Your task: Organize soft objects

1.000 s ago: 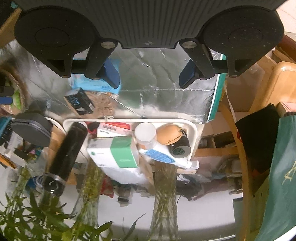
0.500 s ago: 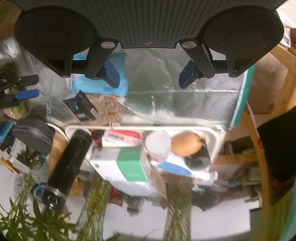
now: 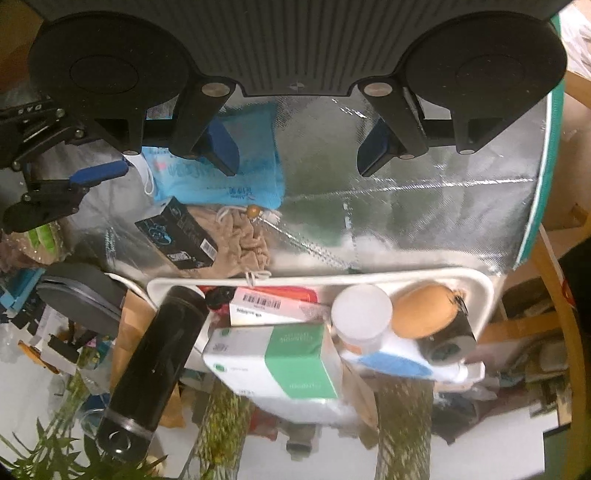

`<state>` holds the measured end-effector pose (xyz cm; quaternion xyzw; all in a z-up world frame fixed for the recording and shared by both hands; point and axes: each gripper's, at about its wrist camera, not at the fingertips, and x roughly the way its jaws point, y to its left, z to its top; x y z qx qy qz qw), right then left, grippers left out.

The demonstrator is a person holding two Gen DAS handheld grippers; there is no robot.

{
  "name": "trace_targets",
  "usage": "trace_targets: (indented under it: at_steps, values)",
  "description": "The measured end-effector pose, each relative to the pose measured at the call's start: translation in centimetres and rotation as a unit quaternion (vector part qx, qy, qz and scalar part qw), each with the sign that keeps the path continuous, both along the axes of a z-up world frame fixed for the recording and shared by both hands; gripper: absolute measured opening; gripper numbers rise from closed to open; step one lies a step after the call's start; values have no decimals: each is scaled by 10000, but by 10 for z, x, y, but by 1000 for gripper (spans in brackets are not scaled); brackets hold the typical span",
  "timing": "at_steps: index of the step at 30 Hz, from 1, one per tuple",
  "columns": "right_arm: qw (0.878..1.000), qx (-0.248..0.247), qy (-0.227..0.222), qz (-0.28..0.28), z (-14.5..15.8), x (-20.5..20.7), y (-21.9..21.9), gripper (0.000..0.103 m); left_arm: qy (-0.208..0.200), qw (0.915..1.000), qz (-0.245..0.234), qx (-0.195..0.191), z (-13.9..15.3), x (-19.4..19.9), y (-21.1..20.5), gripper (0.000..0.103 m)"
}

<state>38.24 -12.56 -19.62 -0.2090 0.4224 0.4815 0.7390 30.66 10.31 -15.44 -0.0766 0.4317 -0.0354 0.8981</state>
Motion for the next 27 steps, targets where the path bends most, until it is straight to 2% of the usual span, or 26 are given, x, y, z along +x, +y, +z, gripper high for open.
trace_targets:
  at_steps: [2, 3, 7, 12, 19, 20, 23, 27]
  values:
    - [10000, -56, -58, -41, 0, 1, -1, 17, 44, 10000, -38, -43, -3, 2, -1, 70]
    - [10000, -61, -39, -39, 0, 1, -2, 16, 48, 10000, -69, -45, -4, 3, -3, 70]
    - [9999, -47, -96, -113, 7, 4, -8, 14, 29, 9996, -260, 61, -7, 7, -12, 70]
    - [9987, 112, -261, -427, 24, 14, -18, 14, 151, 9991, -395, -90, -13, 13, -18, 70]
    - [9976, 274, -358, -527, 40, 15, -26, 14, 246, 9984, -437, -273, -18, 19, -22, 69]
    - [9975, 288, -373, -527, 41, 15, -26, 14, 219, 9982, -459, -312, -18, 19, -23, 68]
    - [9971, 335, -442, -521, 46, 13, -25, 14, 187, 9980, -549, -239, -19, 19, -28, 54]
    - [9964, 398, -460, -585, 51, 13, -27, 14, 23, 9973, -698, -246, -21, 18, -34, 47]
